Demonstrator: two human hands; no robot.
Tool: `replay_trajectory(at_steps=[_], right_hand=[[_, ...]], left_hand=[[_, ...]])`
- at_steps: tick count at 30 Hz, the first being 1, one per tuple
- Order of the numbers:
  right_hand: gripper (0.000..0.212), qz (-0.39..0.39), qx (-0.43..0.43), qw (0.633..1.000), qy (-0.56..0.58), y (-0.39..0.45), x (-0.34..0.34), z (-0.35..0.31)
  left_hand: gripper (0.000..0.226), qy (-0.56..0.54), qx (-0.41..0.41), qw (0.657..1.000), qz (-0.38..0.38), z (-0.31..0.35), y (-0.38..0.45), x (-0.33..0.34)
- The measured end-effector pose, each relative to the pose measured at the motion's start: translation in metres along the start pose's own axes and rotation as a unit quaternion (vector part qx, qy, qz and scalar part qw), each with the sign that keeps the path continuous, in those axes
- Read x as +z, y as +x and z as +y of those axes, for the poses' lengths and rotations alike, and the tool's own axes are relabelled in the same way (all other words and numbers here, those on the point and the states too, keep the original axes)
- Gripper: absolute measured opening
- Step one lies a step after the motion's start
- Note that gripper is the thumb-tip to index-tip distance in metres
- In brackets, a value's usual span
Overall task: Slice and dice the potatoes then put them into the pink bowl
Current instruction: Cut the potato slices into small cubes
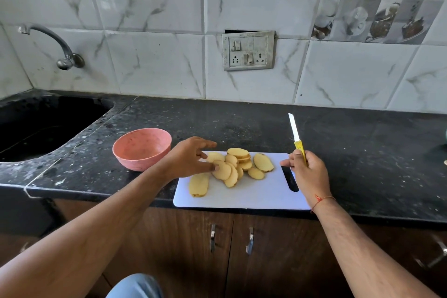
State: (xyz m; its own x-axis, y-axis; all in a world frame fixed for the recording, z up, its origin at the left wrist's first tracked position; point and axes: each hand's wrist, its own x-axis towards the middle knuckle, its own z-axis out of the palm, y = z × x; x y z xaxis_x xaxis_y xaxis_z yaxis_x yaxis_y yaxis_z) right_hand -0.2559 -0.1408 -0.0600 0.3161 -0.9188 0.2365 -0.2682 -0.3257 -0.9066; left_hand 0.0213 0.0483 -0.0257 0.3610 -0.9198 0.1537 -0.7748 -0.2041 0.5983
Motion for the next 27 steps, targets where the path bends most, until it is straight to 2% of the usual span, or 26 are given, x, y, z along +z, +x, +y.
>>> replay_trajectory(at_steps=[3, 8, 12, 19, 21, 25, 27], right_hand=[[0.031, -0.001, 0.001, 1.000, 0.002, 0.000, 0.000, 0.000], [0.031, -0.002, 0.001, 1.000, 0.006, -0.001, 0.000, -0.001], [0.031, -0.004, -0.003, 1.000, 0.011, -0.003, -0.001, -0.003], [0.030, 0.008, -0.011, 1.000, 0.002, -0.005, 0.001, -0.003], [0.029, 0.026, -0.026, 0.999, -0.009, -0.008, 0.001, -0.007], [0.030, 0.062, -0.064, 0.995, -0.043, -0.015, -0.003, -0.014], [0.029, 0.056, -0.082, 0.994, -0.046, -0.020, -0.003, -0.017]], left_hand=[[0.066, 0.014, -0.008, 1.000, 0.026, -0.012, -0.020, 0.001], [0.074, 0.033, 0.002, 0.998, -0.057, -0.036, -0.055, 0.000], [0.086, 0.026, 0.029, 0.997, -0.072, -0.046, -0.068, 0.005], [0.086, -0.001, 0.002, 1.000, 0.005, -0.043, -0.074, 0.013], [0.089, 0.002, 0.007, 1.000, 0.004, -0.044, -0.074, 0.012], [0.076, -0.014, 0.003, 1.000, 0.002, -0.047, -0.074, 0.011], [0.076, -0.024, -0.006, 1.000, 0.016, -0.047, -0.073, 0.013]])
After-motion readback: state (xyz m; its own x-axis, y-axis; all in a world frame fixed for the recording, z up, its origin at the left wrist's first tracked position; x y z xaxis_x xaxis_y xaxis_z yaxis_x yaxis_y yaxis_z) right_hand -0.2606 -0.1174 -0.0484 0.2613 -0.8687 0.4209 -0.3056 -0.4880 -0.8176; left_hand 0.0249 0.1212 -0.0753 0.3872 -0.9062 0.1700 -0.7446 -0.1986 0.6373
